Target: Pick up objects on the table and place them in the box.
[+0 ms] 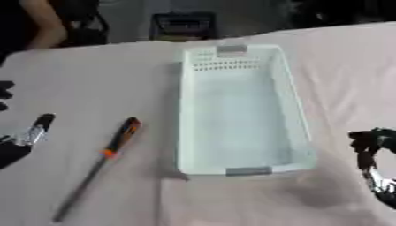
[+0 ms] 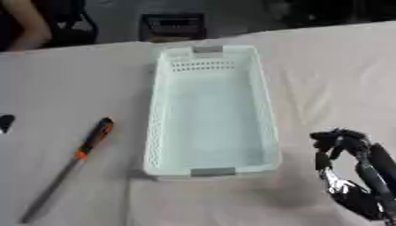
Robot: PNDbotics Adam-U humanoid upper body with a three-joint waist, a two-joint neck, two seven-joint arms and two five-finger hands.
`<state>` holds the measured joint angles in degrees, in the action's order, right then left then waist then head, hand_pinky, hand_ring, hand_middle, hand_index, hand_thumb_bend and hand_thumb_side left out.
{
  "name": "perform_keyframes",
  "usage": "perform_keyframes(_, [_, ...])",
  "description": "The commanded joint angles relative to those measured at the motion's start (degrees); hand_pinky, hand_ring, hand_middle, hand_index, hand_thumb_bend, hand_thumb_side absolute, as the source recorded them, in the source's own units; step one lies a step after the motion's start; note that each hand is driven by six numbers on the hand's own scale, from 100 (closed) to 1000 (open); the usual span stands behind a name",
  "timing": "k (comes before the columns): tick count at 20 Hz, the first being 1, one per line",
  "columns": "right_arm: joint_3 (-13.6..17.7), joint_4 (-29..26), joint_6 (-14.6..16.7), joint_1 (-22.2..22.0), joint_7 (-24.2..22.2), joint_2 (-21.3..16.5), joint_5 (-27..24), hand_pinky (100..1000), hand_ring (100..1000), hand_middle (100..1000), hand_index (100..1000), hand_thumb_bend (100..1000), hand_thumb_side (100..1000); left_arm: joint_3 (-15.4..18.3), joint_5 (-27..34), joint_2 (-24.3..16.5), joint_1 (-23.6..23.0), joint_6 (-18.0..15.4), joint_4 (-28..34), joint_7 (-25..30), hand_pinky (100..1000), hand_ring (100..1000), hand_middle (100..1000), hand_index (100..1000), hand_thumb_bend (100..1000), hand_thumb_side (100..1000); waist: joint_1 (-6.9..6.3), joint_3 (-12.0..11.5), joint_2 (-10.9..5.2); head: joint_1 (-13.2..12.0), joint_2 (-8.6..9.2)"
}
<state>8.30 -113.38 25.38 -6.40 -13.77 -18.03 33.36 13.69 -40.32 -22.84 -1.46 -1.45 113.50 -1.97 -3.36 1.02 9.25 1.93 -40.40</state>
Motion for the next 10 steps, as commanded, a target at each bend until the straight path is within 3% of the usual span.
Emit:
perform_keyframes(1, [0.2, -1.2, 0.1, 0.3, -0.1, -0.3, -0.2, 427, 548, 573, 784, 100, 779, -0.6, 0.8, -0.5, 0.3, 0.1, 1.1, 0.6, 526, 576, 613, 812, 546, 453, 0.02, 0.1, -0.44, -0.3, 0.67])
perform_keyframes(10, [0.1, -1.2, 0.2, 0.5, -0.3, -0.4, -0.3, 427, 548, 573, 784, 100, 779, -3.7, -0.4, -0.1, 0.2, 5.2, 1.1, 0.5, 518, 574, 614, 816, 465, 493, 0.01, 0.4, -0.30, -0.8, 0.48])
